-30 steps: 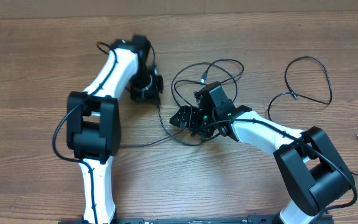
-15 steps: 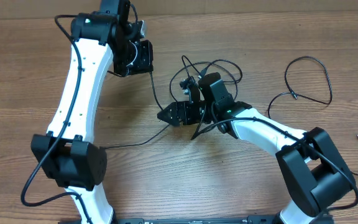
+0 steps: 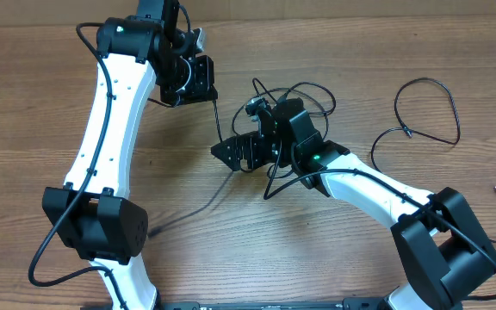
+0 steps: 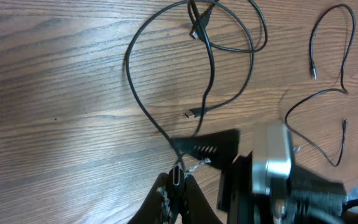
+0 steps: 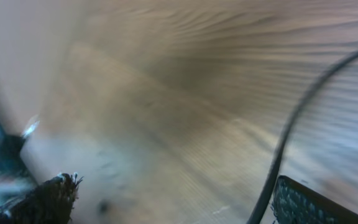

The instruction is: Untangle cables

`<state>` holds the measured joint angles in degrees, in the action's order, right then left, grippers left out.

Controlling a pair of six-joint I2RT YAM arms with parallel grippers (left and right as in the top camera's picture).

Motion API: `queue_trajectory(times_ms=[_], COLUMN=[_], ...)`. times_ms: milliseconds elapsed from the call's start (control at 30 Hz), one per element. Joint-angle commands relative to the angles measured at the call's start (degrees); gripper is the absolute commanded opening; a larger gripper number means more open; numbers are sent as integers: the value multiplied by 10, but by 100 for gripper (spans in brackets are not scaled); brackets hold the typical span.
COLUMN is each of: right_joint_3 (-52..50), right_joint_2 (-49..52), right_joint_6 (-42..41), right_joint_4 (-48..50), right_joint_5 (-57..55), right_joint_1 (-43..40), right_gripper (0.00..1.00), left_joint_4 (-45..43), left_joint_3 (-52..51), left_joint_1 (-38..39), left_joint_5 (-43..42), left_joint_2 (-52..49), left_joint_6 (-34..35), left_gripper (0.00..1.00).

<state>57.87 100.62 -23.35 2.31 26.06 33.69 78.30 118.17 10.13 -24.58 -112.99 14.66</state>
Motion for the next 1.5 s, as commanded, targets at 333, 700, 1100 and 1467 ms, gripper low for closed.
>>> queue_trajectory(times_ms=[333, 700, 1100, 1467], right_joint_3=[11, 10, 12, 29], right_joint_2=[-13, 20, 11, -97], right_joint_6=[9, 9, -72, -136], right_joint_4=[57, -73, -17, -26], right_joint_5=[23, -96, 49, 43], right_joint_1=[22, 56, 56, 48], right_gripper=[91, 65, 4, 4], left_joint_4=[5, -7, 6, 10], left_joint_3=[9, 9, 8, -58], left_joint_1=[4, -14, -92, -85], left_joint_5=[5, -36, 21, 37], left_joint_2=[14, 14, 11, 1], left_joint_6=[-8, -5, 4, -3], left_gripper=[4, 4, 8, 88])
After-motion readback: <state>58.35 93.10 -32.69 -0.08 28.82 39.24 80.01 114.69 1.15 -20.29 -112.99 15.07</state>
